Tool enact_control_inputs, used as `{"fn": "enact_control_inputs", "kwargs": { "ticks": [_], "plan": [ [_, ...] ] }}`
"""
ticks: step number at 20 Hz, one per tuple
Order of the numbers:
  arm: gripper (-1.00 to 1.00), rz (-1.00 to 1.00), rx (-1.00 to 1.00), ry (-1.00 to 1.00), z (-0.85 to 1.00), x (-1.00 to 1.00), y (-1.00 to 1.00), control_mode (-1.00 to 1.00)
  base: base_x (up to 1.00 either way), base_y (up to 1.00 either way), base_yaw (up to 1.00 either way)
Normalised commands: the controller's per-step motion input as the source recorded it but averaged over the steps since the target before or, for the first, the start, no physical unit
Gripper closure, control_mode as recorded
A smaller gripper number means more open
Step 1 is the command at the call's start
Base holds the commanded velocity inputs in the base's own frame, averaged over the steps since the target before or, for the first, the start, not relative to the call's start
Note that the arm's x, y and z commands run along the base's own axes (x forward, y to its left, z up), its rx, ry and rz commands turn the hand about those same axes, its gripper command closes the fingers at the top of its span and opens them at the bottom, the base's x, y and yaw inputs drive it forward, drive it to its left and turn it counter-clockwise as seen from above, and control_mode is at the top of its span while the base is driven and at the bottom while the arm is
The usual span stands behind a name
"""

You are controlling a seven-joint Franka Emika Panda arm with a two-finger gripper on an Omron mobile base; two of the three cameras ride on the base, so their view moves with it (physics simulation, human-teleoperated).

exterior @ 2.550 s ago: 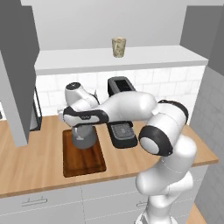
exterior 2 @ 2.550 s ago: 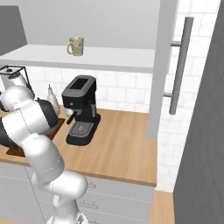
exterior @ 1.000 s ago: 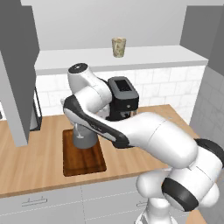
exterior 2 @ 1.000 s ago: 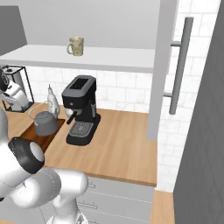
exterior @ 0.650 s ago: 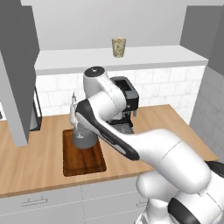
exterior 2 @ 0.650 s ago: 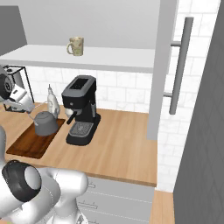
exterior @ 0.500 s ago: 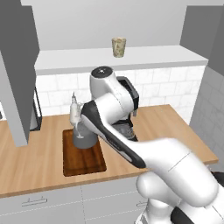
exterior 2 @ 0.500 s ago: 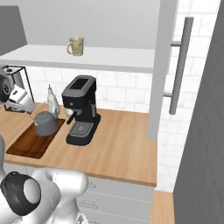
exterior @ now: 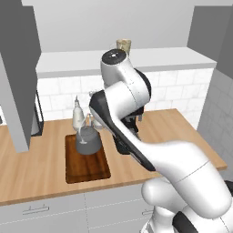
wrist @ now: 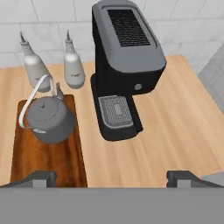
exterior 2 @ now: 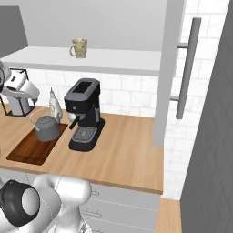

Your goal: Pick the kettle from the counter and place it on the tray. Then pick the mug from the cabinet and place it on the tray. Then close the cabinet doors.

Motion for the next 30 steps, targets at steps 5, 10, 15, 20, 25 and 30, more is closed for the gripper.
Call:
{"fn": "enact_control_inputs", "kwargs": {
  "ticks": [5, 10, 15, 20, 25, 30],
  "plan": [
    [-1.0, 0.0, -0.14, -0.21, 0.63, 0.17, -0.15, -1.0, 0.0, 0.0, 0.0],
    [-1.0, 0.0, -0.15, -0.16, 0.46, 0.06, -0.38, -1.0, 0.0, 0.0, 0.0],
    [-1.0, -0.05, -0.05, -0.22, 0.16, 0.04, -0.3, -1.0, 0.0, 0.0, 0.0],
    [-1.0, -0.05, 0.0, -0.28, 0.18, 0.22, -0.1, -1.0, 0.0, 0.0, 0.0],
    [-1.0, -0.05, 0.04, -0.01, 0.59, 0.37, -0.08, -1.0, 0.0, 0.0, 0.0],
    [-1.0, -0.08, 0.01, 0.05, 0.19, 0.56, 0.0, -1.0, 0.0, 0.0, 0.0]
  ]
}}
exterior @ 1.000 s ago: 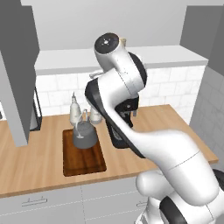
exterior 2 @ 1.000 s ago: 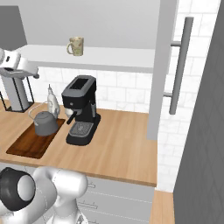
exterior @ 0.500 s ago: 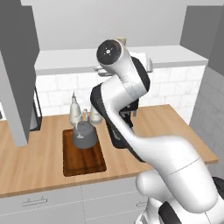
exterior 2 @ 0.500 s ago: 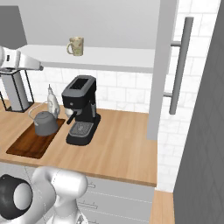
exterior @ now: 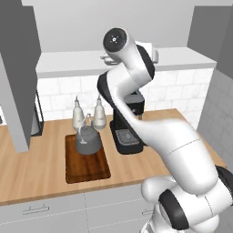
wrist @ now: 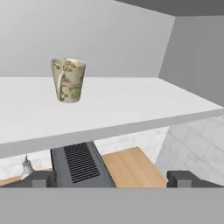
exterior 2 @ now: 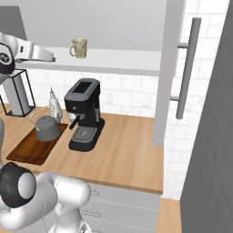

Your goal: Pick the kettle from the counter and place it on the tray. Then pick the mug from the cabinet and place it on the tray. Then close the cabinet doors.

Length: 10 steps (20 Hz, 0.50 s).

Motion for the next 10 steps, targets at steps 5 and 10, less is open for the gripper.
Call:
{"fn": "enact_control_inputs", "kwargs": {
  "ticks": [5, 10],
  "plan": [
    [-1.0, -0.08, 0.0, 0.01, 0.0, 0.58, 0.0, -1.0, 0.0, 0.0, 0.0],
    [-1.0, -0.07, 0.0, 0.0, 0.0, 0.54, 0.0, -1.0, 0.0, 0.0, 0.0]
  ]
}}
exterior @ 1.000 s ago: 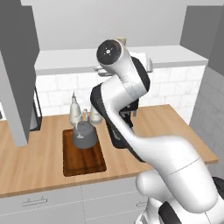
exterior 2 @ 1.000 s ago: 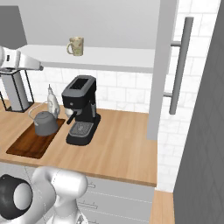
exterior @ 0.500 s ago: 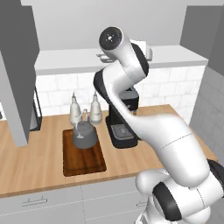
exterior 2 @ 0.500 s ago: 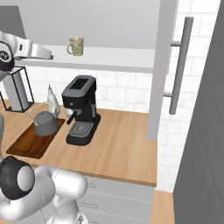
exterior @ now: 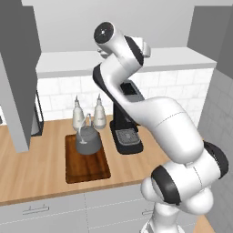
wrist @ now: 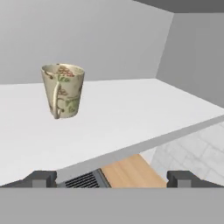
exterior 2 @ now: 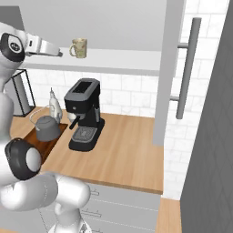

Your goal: Pick the kettle from the counter and place it on the tray. Then pick the mug from the cabinet and place it on the tray. Then close the cabinet doors.

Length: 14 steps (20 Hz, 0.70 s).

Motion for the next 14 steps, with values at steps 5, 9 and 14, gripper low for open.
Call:
{"fn": "enact_control_inputs", "kwargs": {
  "ticks": [5, 9, 14],
  "plan": [
    [-1.0, -0.05, 0.0, 0.0, 0.0, 0.46, 0.0, -1.0, 0.0, 0.0, 0.0],
    [-1.0, -0.04, 0.0, 0.0, -0.05, 0.42, 0.0, -1.0, 0.0, 0.0, 0.0],
    [-1.0, -0.02, 0.0, 0.0, -0.1, 0.32, -0.02, -1.0, 0.0, 0.0, 0.0]
  ]
}}
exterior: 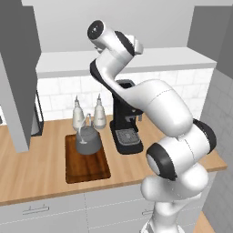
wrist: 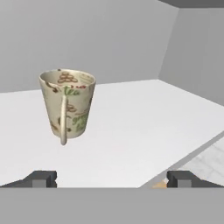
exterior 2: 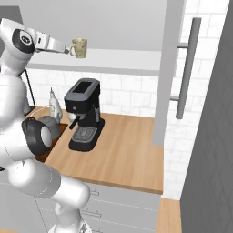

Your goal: Pick the kettle from the counter and place it on the tray. Then pick the mug from the cabinet and place it on the tray. Then close the cabinet doors.

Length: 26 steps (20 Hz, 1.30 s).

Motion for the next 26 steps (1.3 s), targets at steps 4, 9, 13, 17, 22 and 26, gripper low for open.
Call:
{"fn": "enact_control_inputs", "kwargs": {
  "ticks": [4, 9, 13, 17, 22, 26],
  "plan": [
    [-1.0, -0.01, 0.0, 0.0, -0.13, 0.24, -0.04, -1.0, 0.0, 0.0, 0.0],
    [-1.0, -0.01, 0.0, 0.0, -0.11, 0.29, -0.02, -1.0, 0.0, 0.0, 0.0],
    [-1.0, -0.01, 0.0, 0.0, -0.06, 0.24, -0.08, -1.0, 0.0, 0.0, 0.0],
    [-1.0, -0.01, 0.0, 0.0, -0.11, 0.28, -0.04, -1.0, 0.0, 0.0, 0.0],
    [-1.0, -0.01, 0.0, 0.0, -0.13, 0.28, 0.0, -1.0, 0.0, 0.0, 0.0],
    [-1.0, -0.01, 0.0, 0.0, -0.06, 0.24, 0.0, -1.0, 0.0, 0.0, 0.0]
  ]
}}
